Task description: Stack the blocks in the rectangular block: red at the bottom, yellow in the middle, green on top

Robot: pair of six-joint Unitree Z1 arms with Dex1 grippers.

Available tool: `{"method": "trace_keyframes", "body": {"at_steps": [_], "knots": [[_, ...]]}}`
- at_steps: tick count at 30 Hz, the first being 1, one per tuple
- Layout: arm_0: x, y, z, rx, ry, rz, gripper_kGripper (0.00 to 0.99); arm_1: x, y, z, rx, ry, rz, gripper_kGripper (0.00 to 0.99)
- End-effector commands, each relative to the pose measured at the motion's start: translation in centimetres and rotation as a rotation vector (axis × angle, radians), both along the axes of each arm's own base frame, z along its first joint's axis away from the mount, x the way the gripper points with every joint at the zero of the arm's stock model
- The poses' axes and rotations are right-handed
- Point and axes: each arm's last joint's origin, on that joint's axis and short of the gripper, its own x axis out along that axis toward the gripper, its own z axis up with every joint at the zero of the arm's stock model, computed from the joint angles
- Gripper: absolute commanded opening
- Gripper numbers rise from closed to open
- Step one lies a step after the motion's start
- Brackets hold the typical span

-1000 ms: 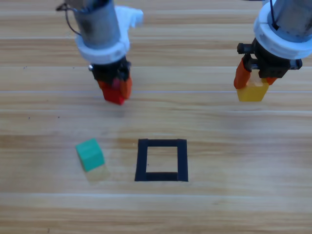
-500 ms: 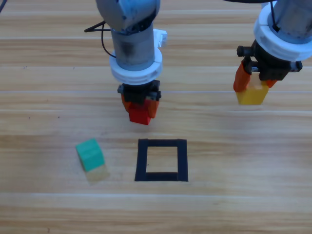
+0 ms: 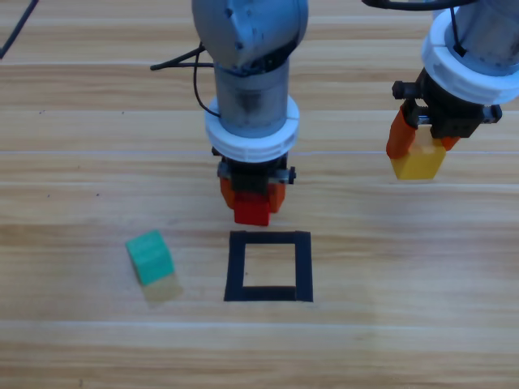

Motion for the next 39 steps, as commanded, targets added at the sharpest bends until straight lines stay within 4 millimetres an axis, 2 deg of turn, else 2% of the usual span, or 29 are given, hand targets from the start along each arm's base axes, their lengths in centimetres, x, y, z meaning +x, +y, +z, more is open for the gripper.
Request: {"method": "trace_keyframes", "body": {"at_steps": [1,4,8,13,24,31,39], "knots": [[-1.0,-2.2,-3.6,0.067,0.044,-0.011,0.0,-0.9,0.9,-1.8,-0.039,0.057,0.035,0.0],[-1.3,-2.5,-4.3,0.074,0.056,-0.005,0.0,-0.9,0.8,-1.9,-0.041,0.061,0.037,0.0],[-1.5,-2.6,-3.8,0.062,0.054,0.007,0.0,-0.9,0.8,-1.9,-0.043,0.064,0.04,0.0],[-1.6,-2.7,-4.4,0.069,0.071,0.03,0.0,-0.9,0.8,-2.1,-0.044,0.069,0.044,0.0],[-3.0,-3.4,-4.5,0.07,0.086,0.077,0.0,-1.0,0.8,-2.2,-0.045,0.074,0.048,0.0],[-4.3,-3.8,-3.8,0.061,0.089,0.096,0.0,-1.0,0.8,-2.2,-0.046,0.075,0.049,0.0],[-4.3,-4.0,-4.0,0.053,0.09,0.111,0.0,-1.0,0.8,-2.3,-0.048,0.076,0.052,0.0]]}}
